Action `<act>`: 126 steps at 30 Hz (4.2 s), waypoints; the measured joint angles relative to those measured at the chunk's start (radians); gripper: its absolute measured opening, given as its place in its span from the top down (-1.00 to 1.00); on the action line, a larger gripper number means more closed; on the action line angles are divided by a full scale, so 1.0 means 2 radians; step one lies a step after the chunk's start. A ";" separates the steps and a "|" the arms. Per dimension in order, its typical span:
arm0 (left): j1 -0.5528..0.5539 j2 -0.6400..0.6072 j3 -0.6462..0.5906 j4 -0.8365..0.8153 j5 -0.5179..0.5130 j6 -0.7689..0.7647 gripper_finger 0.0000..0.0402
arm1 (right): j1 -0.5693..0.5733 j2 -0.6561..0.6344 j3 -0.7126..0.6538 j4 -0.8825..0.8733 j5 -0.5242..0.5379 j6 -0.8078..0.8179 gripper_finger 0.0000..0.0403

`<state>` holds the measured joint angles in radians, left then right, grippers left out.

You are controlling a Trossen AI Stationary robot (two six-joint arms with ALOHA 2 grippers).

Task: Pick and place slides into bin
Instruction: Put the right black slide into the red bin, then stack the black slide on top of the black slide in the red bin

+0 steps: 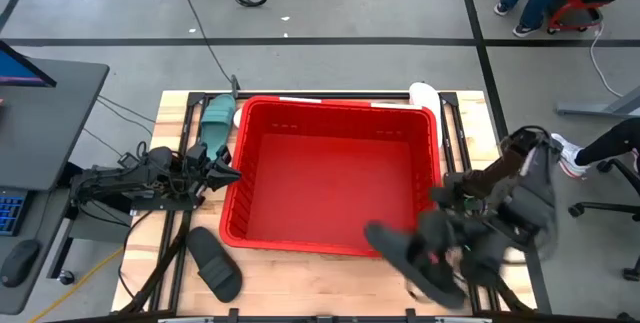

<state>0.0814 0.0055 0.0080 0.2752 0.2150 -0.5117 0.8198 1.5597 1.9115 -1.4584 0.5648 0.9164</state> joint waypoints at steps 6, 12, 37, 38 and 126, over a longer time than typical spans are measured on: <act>0.000 0.000 0.000 0.000 0.000 0.000 0.70 | -0.103 0.002 -0.029 -0.047 0.080 -0.078 0.95; 0.000 0.000 0.000 0.001 0.000 0.000 0.71 | -0.193 0.005 -0.115 -0.056 0.135 -0.129 0.95; 0.000 0.000 0.000 0.001 0.000 0.000 0.73 | -0.376 0.005 -0.482 0.171 0.115 -0.185 0.95; 0.000 0.000 0.000 0.001 0.000 0.002 0.74 | -0.379 0.005 -0.487 0.174 0.114 -0.190 0.95; -0.489 0.520 0.441 -0.537 -0.032 -0.518 0.64 | -0.262 -0.173 -0.186 0.077 0.007 -0.128 -0.31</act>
<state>-0.8959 1.0465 0.8899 -0.7991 0.1505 -1.5483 0.2964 1.2140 1.5402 -1.3054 0.5787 0.6599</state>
